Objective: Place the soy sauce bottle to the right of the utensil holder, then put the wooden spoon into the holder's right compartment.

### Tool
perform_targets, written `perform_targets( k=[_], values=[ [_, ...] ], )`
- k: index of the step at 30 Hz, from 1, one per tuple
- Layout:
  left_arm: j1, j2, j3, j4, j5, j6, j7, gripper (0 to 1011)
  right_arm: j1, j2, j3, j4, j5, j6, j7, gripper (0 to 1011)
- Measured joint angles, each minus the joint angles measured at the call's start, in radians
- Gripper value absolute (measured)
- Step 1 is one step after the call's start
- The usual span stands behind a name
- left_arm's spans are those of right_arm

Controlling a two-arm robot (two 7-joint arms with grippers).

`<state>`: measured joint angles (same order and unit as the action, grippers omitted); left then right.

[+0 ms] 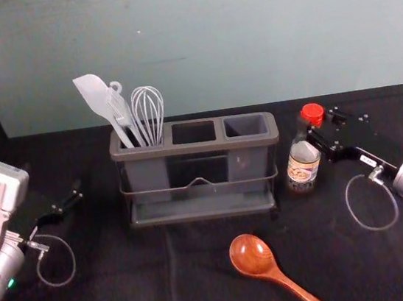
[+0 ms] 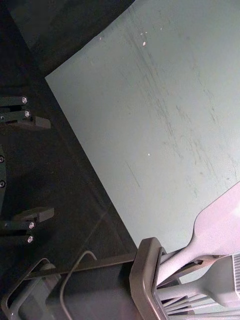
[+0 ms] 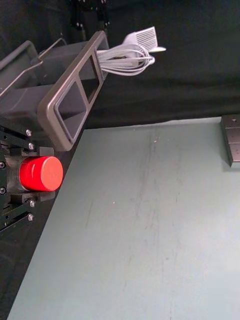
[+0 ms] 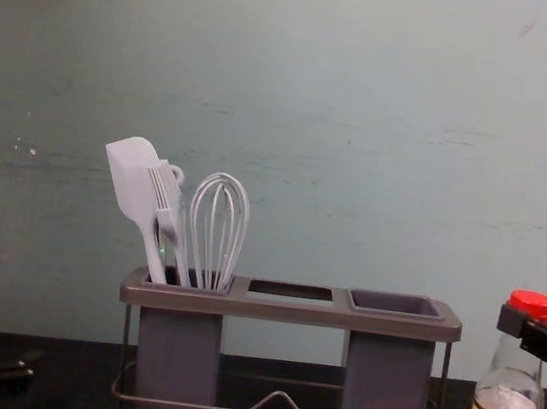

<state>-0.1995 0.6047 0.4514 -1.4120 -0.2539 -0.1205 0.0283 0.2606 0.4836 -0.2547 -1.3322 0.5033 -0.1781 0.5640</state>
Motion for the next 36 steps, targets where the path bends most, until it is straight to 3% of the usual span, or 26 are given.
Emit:
perform_targets(
  k=[29, 32, 34, 36],
  values=[
    [0.0, 0.0, 0.0, 0.0, 0.0, 0.0, 0.0, 1011, 0.039, -0.02, -0.014, 0.059, -0.008, 0.01, 0.01, 382],
    [0.0, 0.0, 0.0, 0.0, 0.0, 0.0, 0.0, 1011, 0.038, -0.019, -0.014, 0.058, -0.009, 0.013, 0.01, 398],
    [0.0, 0.0, 0.0, 0.0, 0.0, 0.0, 0.0, 1011, 0.037, -0.019, -0.014, 0.058, -0.009, 0.013, 0.01, 500],
    [0.0, 0.0, 0.0, 0.0, 0.0, 0.0, 0.0, 1011, 0.037, -0.019, -0.014, 0.058, -0.009, 0.013, 0.01, 536]
  ],
)
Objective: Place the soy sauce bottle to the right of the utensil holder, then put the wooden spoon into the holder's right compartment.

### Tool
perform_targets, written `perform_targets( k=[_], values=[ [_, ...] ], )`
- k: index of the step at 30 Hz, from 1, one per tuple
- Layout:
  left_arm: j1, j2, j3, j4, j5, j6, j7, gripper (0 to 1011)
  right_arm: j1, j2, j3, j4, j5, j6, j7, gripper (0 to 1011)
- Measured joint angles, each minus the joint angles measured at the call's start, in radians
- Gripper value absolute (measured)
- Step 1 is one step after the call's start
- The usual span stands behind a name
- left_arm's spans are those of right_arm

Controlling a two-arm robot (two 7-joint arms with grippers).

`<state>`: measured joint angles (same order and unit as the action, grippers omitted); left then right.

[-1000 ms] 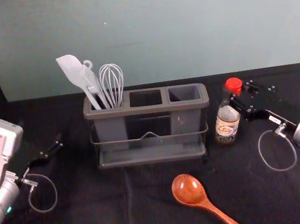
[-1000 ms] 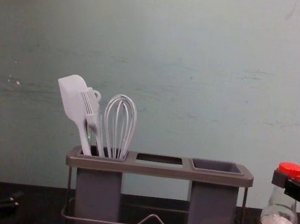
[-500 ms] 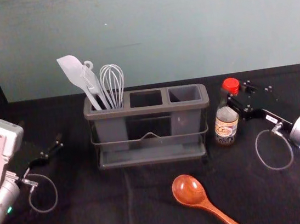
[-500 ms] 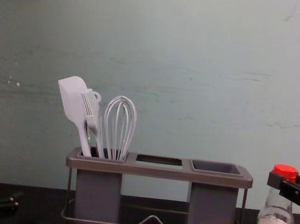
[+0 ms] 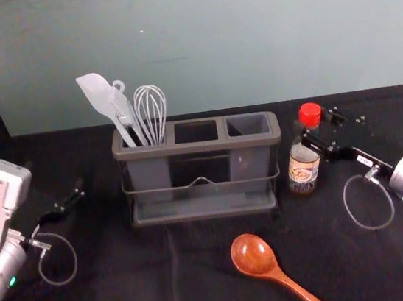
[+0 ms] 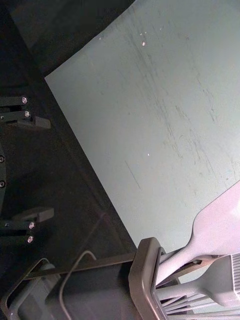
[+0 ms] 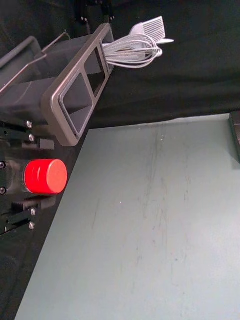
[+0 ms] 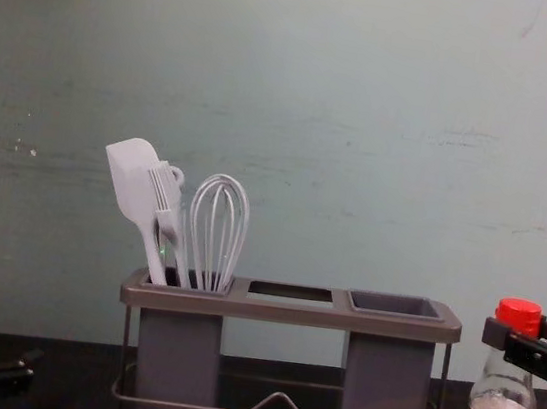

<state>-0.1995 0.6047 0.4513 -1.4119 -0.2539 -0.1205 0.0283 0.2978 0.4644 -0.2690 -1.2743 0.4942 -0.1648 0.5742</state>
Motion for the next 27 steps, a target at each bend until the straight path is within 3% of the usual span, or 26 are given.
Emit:
perform_targets(
  k=[5, 16, 27],
  values=[
    [0.0, 0.0, 0.0, 0.0, 0.0, 0.0, 0.0, 1011, 0.0, 0.0, 0.0, -0.001, 0.0, 0.0, 0.0, 723],
    [0.0, 0.0, 0.0, 0.0, 0.0, 0.0, 0.0, 1011, -0.001, 0.001, 0.001, -0.002, 0.0, 0.0, 0.0, 1002],
    [0.0, 0.0, 0.0, 0.0, 0.0, 0.0, 0.0, 1011, -0.028, 0.016, 0.013, -0.049, -0.006, -0.015, -0.007, 1003]
  ],
)
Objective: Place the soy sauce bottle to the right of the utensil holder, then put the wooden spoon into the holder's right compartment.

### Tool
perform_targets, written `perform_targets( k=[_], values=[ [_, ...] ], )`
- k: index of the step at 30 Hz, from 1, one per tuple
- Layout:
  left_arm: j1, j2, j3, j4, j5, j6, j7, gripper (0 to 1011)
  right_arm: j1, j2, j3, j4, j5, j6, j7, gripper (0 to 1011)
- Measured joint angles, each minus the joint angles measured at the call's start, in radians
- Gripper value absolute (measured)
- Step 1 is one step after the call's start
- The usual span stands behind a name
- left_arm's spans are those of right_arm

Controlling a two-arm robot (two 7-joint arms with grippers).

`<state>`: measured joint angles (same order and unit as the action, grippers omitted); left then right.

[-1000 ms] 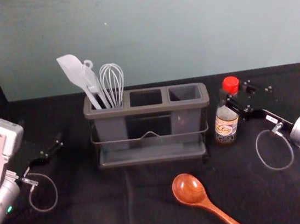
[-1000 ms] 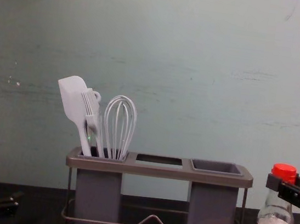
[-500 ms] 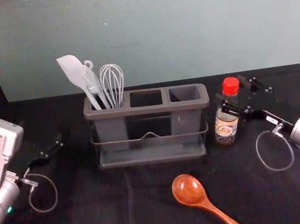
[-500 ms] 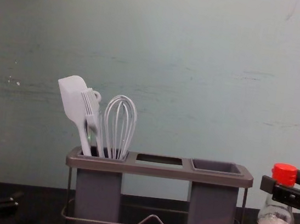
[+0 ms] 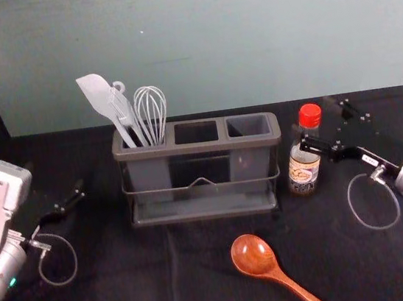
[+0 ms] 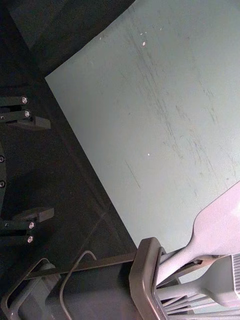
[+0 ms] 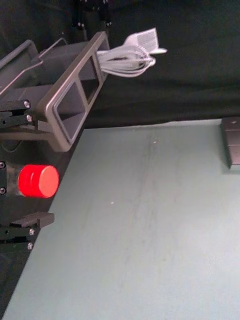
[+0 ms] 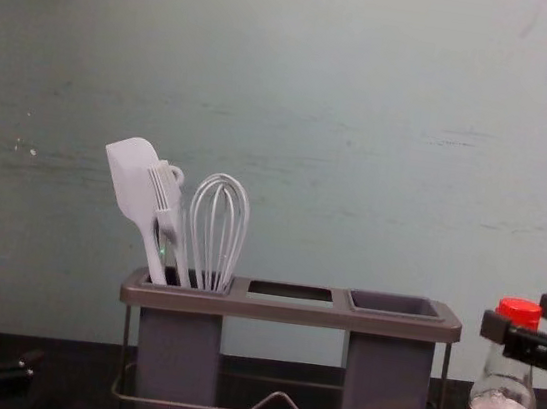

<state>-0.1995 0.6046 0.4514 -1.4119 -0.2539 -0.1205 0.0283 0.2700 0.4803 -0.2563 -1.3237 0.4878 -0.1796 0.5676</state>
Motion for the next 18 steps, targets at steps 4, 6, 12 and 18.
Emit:
perform_targets(
  k=[4, 6, 12, 18],
  values=[
    [0.0, 0.0, 0.0, 0.0, 0.0, 0.0, 0.0, 1011, -0.027, 0.014, 0.018, -0.046, 0.005, -0.016, 0.0, 1003],
    [0.0, 0.0, 0.0, 0.0, 0.0, 0.0, 0.0, 1012, -0.046, 0.024, 0.031, -0.08, 0.009, -0.029, 0.0, 1003],
    [0.0, 0.0, 0.0, 0.0, 0.0, 0.0, 0.0, 1011, -0.1, 0.06, 0.077, -0.179, 0.017, -0.059, -0.007, 1003],
    [0.0, 0.0, 0.0, 0.0, 0.0, 0.0, 0.0, 1011, -0.151, 0.101, 0.107, -0.275, 0.039, -0.085, 0.031, 1003]
  ],
)
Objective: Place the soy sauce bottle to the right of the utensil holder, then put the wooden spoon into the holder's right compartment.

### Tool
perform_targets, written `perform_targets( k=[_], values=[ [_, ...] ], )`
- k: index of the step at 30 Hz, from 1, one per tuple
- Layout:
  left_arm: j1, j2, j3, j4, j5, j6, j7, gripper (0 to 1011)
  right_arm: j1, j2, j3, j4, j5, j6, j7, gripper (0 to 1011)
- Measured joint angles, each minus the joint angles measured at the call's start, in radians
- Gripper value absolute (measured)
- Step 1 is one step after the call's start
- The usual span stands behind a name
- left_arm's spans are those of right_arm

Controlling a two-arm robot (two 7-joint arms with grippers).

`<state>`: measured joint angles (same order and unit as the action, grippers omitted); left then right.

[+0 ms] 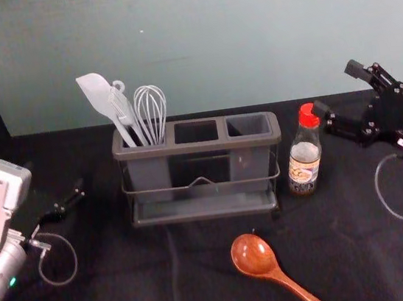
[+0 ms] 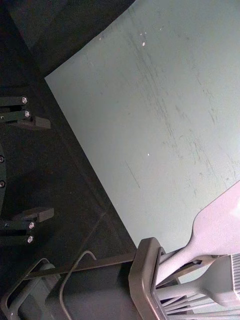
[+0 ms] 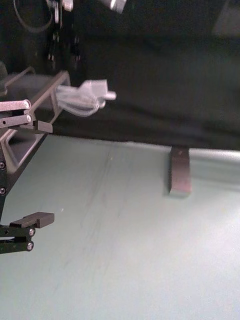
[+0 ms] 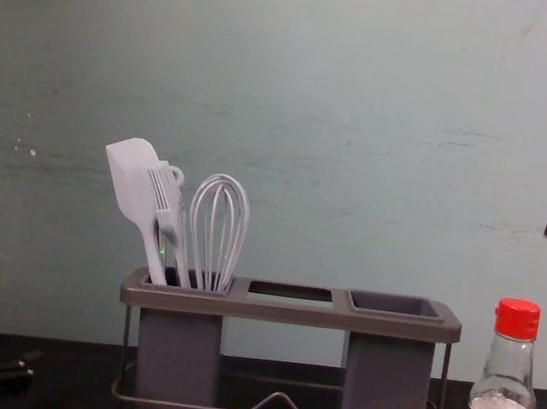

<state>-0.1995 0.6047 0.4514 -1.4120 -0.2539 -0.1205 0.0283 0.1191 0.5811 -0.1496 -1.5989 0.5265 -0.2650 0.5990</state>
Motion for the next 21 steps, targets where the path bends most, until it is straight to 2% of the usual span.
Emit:
perform_targets(
  k=[5, 8, 10, 16, 18, 21],
  values=[
    [0.0, 0.0, 0.0, 0.0, 0.0, 0.0, 0.0, 1011, -0.048, 0.032, 0.002, -0.093, 0.02, 0.024, 0.022, 1002],
    [0.0, 0.0, 0.0, 0.0, 0.0, 0.0, 0.0, 1011, -0.081, 0.054, -0.026, -0.172, 0.014, 0.091, 0.012, 1002],
    [0.0, 0.0, 0.0, 0.0, 0.0, 0.0, 0.0, 1011, -0.088, 0.06, -0.048, -0.199, 0.007, 0.13, 0.0, 1002],
    [0.0, 0.0, 0.0, 0.0, 0.0, 0.0, 0.0, 1012, -0.085, 0.061, -0.145, -0.252, -0.049, 0.292, -0.077, 1002],
    [0.0, 0.0, 0.0, 0.0, 0.0, 0.0, 0.0, 1012, -0.061, 0.059, -0.197, -0.266, -0.076, 0.427, -0.123, 1002],
    [0.0, 0.0, 0.0, 0.0, 0.0, 0.0, 0.0, 1012, -0.036, 0.053, -0.232, -0.268, -0.088, 0.532, -0.151, 1002]
  ],
)
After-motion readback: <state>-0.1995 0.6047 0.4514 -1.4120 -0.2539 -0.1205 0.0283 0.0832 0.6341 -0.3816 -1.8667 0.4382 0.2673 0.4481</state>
